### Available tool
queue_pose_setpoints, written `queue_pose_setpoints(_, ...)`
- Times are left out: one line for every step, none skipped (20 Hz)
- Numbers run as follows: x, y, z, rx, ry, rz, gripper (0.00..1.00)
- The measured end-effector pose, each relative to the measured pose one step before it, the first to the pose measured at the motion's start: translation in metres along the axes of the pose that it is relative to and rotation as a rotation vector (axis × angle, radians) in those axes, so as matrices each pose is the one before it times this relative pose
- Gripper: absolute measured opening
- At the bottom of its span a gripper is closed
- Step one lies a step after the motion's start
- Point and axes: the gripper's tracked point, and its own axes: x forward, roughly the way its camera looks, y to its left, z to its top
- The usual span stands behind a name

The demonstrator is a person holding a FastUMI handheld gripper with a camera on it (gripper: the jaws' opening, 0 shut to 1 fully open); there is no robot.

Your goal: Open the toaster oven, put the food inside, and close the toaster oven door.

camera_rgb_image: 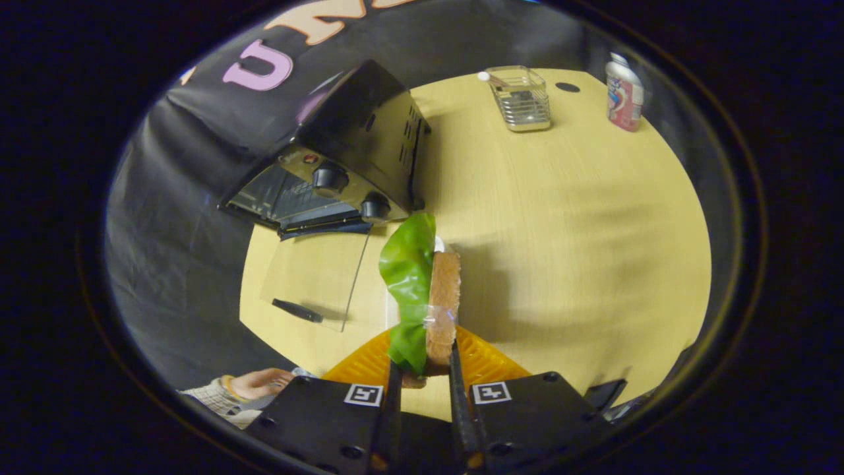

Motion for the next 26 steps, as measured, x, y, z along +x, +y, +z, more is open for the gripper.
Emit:
queue_pose_setpoints(0.00058,0.00205,0.00019,0.02770,-0.00200,0.00988,0.33)
queue_pose_setpoints(-0.00107,0.00164,0.00011,0.02953,-0.00743,0.00653,0.31)
queue_pose_setpoints(-0.00197,0.00193,0.00033,0.01834,-0.00708,0.00747,0.31)
queue_pose_setpoints(-0.00176,0.00314,0.00089,0.02096,-0.00770,0.00576,0.30)
queue_pose_setpoints(-0.00380,0.00517,0.00148,0.02472,-0.01084,0.01144,0.30)
queue_pose_setpoints(-0.00383,0.00542,0.00117,0.02027,-0.01301,0.01007,0.31)
queue_pose_setpoints(-0.00450,0.00478,0.00035,0.02053,-0.01236,0.01268,0.31)
queue_pose_setpoints(-0.00374,0.00667,0.00055,0.02612,-0.01295,0.01543,0.30)
queue_pose_setpoints(-0.00389,0.00680,-0.00047,0.02889,-0.01305,0.01441,0.30)
queue_pose_setpoints(-0.00333,0.00596,-0.00036,0.02705,-0.01320,0.01444,0.30)
queue_pose_setpoints(-0.00311,0.00648,-0.00057,0.02815,-0.01385,0.01499,0.30)
queue_pose_setpoints(-0.00198,0.00808,-0.00138,0.02792,-0.01721,0.01973,0.30)
queue_pose_setpoints(-0.00141,0.01028,-0.00199,0.02785,-0.01775,0.02443,0.31)
queue_pose_setpoints(0.00116,0.01072,-0.00190,0.02668,-0.01796,0.02755,0.31)
queue_pose_setpoints(0.00267,0.01112,-0.00346,0.02707,-0.01777,0.02755,0.30)
queue_pose_setpoints(0.00521,0.01120,-0.00358,0.02621,-0.01584,0.02814,0.30)
queue_pose_setpoints(0.00632,0.01000,-0.00573,0.02668,-0.01138,0.02502,0.30)
queue_pose_setpoints(0.00962,0.01032,-0.00594,0.02259,-0.00544,0.02290,0.31)
queue_pose_setpoints(0.00807,0.00998,-0.00735,0.01874,-0.00212,0.01919,0.30)
queue_pose_setpoints(0.00908,0.00949,-0.00665,0.01181,-0.00351,0.01856,0.30)
queue_pose_setpoints(0.01018,0.01010,-0.00662,0.00657,-0.00435,0.01853,0.30)
queue_pose_setpoints(0.01170,0.00790,-0.00579,0.00809,-0.00751,0.01629,0.30)
queue_pose_setpoints(0.01139,0.00699,-0.00535,0.01488,-0.01119,0.01620,0.30)
queue_pose_setpoints(0.01035,0.00705,-0.00466,0.02243,-0.01381,0.01936,0.30)
queue_pose_setpoints(0.00621,0.00702,-0.00369,0.02364,-0.01789,0.02128,0.30)
queue_pose_setpoints(0.00851,0.00402,-0.00115,0.01979,-0.02513,0.01454,0.31)
